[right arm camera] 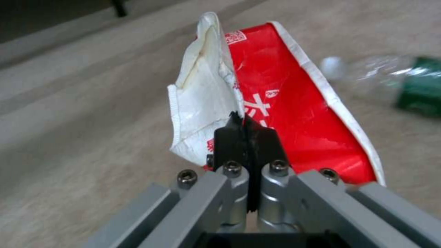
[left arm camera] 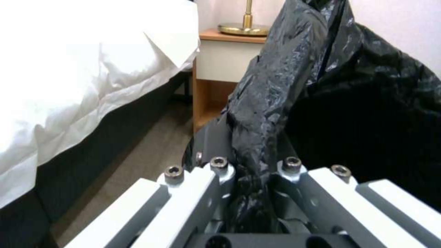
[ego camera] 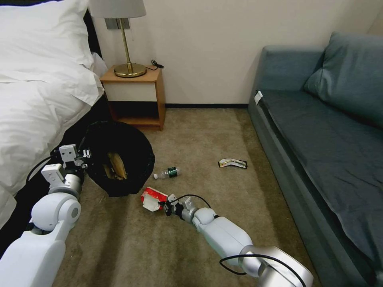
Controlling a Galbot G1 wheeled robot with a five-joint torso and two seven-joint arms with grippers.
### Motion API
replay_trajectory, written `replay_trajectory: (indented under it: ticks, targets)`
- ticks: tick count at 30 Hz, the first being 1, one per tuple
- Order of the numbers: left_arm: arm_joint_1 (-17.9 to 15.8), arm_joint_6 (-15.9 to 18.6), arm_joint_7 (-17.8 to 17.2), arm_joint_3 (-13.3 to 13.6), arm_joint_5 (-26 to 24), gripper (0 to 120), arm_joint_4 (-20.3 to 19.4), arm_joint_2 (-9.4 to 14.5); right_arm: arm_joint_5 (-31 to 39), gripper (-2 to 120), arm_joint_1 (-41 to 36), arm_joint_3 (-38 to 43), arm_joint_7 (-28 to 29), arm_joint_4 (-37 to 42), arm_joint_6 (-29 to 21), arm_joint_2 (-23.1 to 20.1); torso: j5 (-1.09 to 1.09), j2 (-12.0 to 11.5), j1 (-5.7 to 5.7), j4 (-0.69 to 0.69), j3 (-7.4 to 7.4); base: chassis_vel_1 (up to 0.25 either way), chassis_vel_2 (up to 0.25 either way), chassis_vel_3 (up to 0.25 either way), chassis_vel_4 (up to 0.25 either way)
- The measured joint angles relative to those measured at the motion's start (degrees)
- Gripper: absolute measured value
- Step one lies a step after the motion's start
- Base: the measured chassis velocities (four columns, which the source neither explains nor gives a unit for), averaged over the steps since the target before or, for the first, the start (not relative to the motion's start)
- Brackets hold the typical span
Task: Pick up the trash bin, then pick up the garbage on the floor and place it into the trash bin.
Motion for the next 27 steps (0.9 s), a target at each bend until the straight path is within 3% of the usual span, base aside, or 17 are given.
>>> replay_trajectory:
  ticks: [5, 8, 27]
  targets:
    - [0.4, 0.1, -0.1, 0.6, 0.0, 5, -0.8, 0.1, -2.8, 0, 2.4, 11.5, -2.1, -2.1, -0.2, 0.0, -0.02, 0.0, 0.00, -0.03, 0.00, 0.000, 0.000, 0.000, 0.000]
    - [0.4, 0.1, 0.0, 0.9, 0.1, 5, -0.9, 0.0, -2.7, 0, 2.8, 14.2, -2.3, -1.0, -0.8, -0.3, -0.02, 0.0, 0.00, 0.00, 0.00, 0.000, 0.000, 0.000, 0.000]
    - [-2.4, 0.0, 1.3, 2.6, 1.8, 5, 2.1, -0.9, -2.4, 0, 5.4, 23.1, -0.5, 3.6, -1.1, -9.5, 0.00, 0.0, 0.00, -0.01, 0.00, 0.000, 0.000, 0.000, 0.000]
